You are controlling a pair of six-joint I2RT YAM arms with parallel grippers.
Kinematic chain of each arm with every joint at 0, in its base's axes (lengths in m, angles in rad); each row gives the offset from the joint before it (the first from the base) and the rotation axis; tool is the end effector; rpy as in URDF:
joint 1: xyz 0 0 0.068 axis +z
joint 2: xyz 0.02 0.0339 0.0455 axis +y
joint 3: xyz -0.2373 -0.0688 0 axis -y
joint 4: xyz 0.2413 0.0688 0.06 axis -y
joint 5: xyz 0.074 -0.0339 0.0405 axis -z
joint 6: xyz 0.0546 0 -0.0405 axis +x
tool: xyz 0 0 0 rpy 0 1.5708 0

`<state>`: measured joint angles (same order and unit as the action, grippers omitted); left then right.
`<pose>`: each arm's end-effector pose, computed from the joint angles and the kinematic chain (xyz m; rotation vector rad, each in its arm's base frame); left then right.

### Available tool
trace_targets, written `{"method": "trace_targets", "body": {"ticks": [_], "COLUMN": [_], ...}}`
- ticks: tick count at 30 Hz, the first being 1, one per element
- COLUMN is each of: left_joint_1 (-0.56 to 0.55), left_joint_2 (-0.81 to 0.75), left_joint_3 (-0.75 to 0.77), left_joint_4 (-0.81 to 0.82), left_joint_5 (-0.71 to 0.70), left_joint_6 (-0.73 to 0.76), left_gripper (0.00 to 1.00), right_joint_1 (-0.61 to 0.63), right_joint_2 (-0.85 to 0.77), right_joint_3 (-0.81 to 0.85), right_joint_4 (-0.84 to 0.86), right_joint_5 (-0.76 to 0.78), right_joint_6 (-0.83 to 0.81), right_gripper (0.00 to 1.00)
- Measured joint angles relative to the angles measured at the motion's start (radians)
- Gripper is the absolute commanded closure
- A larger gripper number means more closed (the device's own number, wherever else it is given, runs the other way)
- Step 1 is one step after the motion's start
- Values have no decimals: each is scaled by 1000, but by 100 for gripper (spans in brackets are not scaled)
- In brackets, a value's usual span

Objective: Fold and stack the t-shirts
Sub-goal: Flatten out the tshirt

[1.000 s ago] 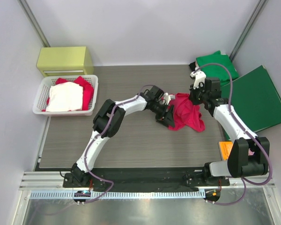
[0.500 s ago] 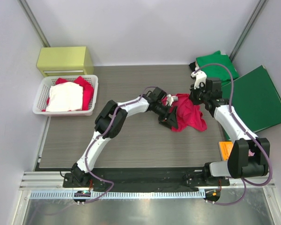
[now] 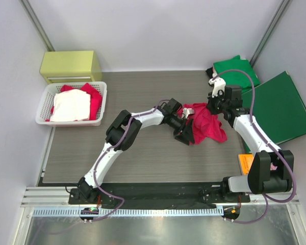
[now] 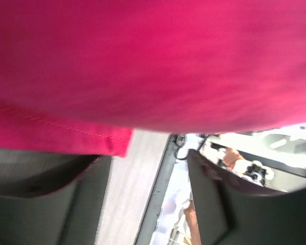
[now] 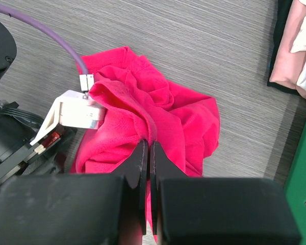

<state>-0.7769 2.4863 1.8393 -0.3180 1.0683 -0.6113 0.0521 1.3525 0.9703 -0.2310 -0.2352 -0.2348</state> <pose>0.3187 -0.3804 0.0781 -0.6432 -2.3644 1.5772 0.3177 0.0293 0.2377 -0.4408 2.1234 0.1522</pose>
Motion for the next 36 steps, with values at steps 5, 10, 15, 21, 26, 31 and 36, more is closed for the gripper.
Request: {"method": "trace_targets", "body": {"ticks": [5, 10, 15, 21, 26, 31, 36], "left_joint_1": [-8, -10, -15, -18, -21, -21, -21], "left_joint_2": [2, 5, 4, -2, 11, 60, 64], "left_joint_3": [21, 32, 47, 61, 79, 128, 137], "left_joint_4": [-2, -17, -44, -69, -71, -76, -76], "left_joint_5": [7, -6, -33, -79, -148, -177, -181], "left_joint_6": [-13, -11, -6, 10, 20, 13, 18], "left_gripper": [27, 27, 27, 35, 79, 100, 100], "right_joint_1": [-2, -2, -2, -2, -2, -4, -4], "right_joint_2": [0, 0, 0, 0, 0, 0, 0], "right_joint_3": [-3, -6, -6, -6, -8, -23, -29], "right_joint_4": [1, 2, 2, 3, 3, 6, 6], "right_joint_5": [-7, -20, -33, -38, -43, -66, -82], "right_joint_6": [-4, -7, -11, -19, -22, -22, -22], "right_gripper": [99, 99, 99, 99, 99, 99, 99]}}
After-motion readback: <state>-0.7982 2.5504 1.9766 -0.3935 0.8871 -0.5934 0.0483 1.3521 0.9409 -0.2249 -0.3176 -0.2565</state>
